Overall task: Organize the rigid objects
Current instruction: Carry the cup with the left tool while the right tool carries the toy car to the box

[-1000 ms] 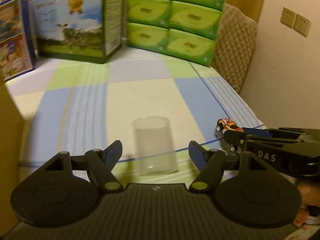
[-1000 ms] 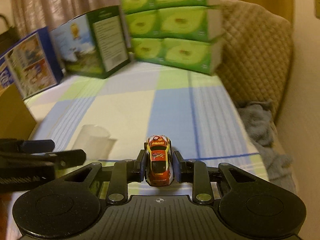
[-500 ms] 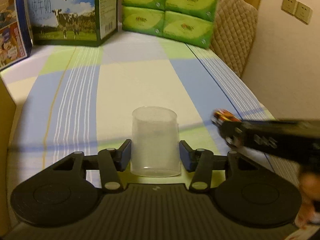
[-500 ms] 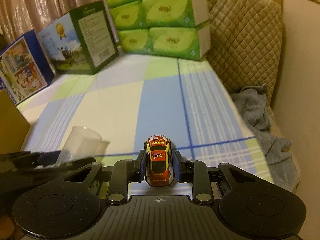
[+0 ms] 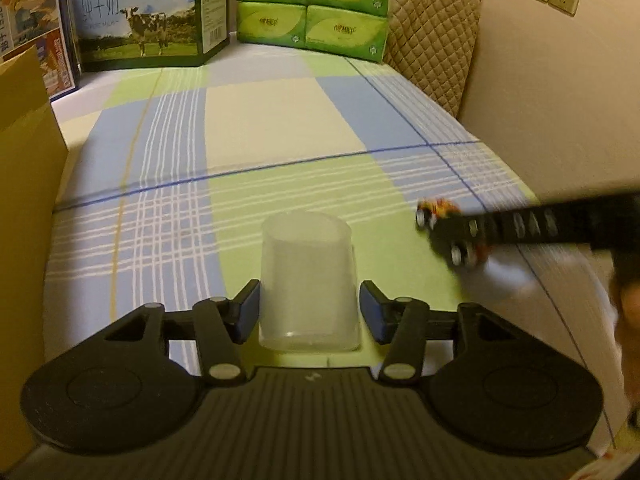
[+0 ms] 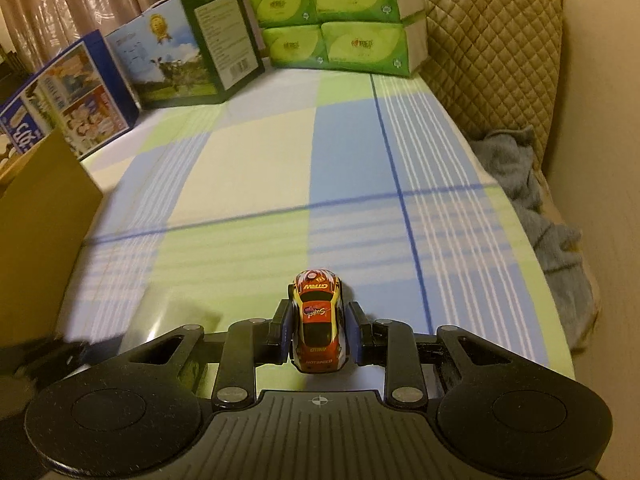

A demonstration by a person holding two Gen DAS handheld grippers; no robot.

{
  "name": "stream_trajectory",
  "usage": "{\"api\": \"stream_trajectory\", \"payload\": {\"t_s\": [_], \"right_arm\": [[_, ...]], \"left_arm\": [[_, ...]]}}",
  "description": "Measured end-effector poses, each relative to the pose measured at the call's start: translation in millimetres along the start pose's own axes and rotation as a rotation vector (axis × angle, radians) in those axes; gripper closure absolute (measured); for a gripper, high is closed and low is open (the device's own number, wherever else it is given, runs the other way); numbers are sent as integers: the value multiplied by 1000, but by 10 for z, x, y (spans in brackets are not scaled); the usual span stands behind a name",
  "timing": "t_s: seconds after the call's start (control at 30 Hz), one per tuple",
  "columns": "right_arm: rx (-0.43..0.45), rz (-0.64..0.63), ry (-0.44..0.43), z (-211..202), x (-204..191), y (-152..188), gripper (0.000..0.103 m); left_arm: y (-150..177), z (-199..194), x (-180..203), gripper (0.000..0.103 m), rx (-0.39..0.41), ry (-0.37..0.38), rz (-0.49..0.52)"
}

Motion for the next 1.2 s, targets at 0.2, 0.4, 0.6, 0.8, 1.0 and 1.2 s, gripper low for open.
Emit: {"api": "stream_trajectory", "payload": {"t_s": [0.2,0.4,0.6,0.8,1.0,1.2], "right_arm": [[-10,17,-17,-49,-85,90,78],[-16,14,-16,17,-97,43,78],[-4,14,-30,16,-135,6,78],[38,52,-38,-121,-75,-52,78],[95,96,-37,-307,-19,-141,78],[158,118,-18,-684,-132,20,78]], "left_arm": [[-59,44,-38,52,10,-12,11],[-99,118,-51,53,9,-18,45],[-92,107,-15,56,6,-14,58],[-164,-26,4,56,49,-7,46],[-300,-206,121,56,83,20,41],[-300,-628,201,56,106,49,9]]}}
Point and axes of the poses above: each gripper's, at about its wrist camera, not at the fingertips, and z roughly the way its jaws point, x to its right, y to its underside, the point moved 9 cm from there along z, roughly the way its jaws point, and after that the axes turned 5 degrees about y, right-handed, at the moved point
